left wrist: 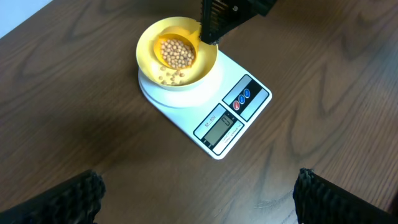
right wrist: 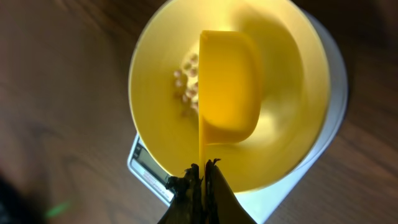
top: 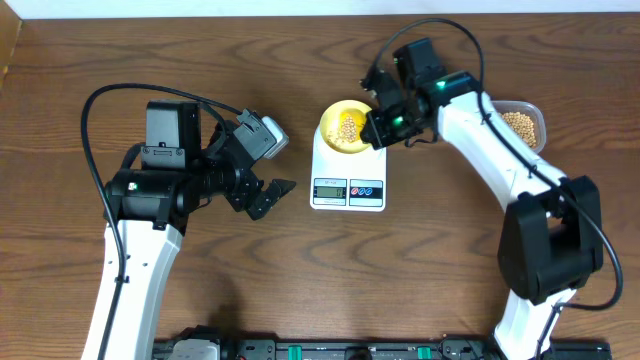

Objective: Scoop item into bowl and weigh 50g on scale
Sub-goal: 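Tilt the scoop with the right gripper to pour soybeans into the bowl, then return the empty scoop with the right gripper to the soybean tub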

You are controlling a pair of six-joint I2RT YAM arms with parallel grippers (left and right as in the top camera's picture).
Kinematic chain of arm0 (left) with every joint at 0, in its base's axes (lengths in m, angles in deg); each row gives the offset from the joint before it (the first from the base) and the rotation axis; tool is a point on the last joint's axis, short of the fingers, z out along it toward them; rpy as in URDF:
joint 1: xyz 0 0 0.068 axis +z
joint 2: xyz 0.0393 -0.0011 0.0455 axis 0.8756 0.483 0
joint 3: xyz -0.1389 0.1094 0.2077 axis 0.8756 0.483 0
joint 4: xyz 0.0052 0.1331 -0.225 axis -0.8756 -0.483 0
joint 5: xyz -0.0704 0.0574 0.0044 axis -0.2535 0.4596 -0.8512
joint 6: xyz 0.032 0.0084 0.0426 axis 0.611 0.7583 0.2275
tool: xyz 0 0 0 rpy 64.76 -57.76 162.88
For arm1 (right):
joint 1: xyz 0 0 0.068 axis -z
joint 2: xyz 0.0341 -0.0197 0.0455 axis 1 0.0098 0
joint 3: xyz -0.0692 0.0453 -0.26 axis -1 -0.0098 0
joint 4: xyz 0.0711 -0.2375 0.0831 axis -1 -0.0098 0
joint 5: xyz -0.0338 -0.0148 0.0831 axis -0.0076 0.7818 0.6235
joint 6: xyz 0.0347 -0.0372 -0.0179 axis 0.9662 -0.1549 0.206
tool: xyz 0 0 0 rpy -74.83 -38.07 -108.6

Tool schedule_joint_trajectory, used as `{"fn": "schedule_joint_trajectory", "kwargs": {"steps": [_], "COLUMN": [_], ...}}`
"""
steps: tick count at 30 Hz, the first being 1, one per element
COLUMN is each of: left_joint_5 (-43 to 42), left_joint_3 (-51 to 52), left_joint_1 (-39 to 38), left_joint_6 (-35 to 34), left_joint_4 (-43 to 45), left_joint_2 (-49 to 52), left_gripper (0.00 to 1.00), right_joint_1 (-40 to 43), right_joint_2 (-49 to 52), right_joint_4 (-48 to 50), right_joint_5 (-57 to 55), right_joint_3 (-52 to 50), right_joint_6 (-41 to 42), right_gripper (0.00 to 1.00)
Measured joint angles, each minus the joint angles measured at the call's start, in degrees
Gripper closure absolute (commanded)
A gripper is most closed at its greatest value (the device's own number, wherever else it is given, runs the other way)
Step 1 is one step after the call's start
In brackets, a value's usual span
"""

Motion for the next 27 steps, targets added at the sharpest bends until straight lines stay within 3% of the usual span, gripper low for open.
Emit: {"fn": "schedule_joint_trajectory", "kwargs": {"steps": [10, 27], "left_joint_5": [0.00, 0.00], "left_joint_3": [0.00, 0.00], "left_joint_1": [0.00, 0.00], "left_joint_6": [0.00, 0.00], "left_joint_4": [-0.02, -0.02], "left_joint_2": [0.00, 0.00], "left_gripper": [0.01, 0.01], "right_joint_1": [-6.93, -15.87], "right_joint_2": [-6.58, -7.26], "right_joint_4": [-0.07, -1.09], "right_joint_5": [-16.61, -36.59], "right_joint_3": [0.55, 0.74], "right_joint_6": [-4.48, -10.86], "right_gripper": [0.99, 0.99]}}
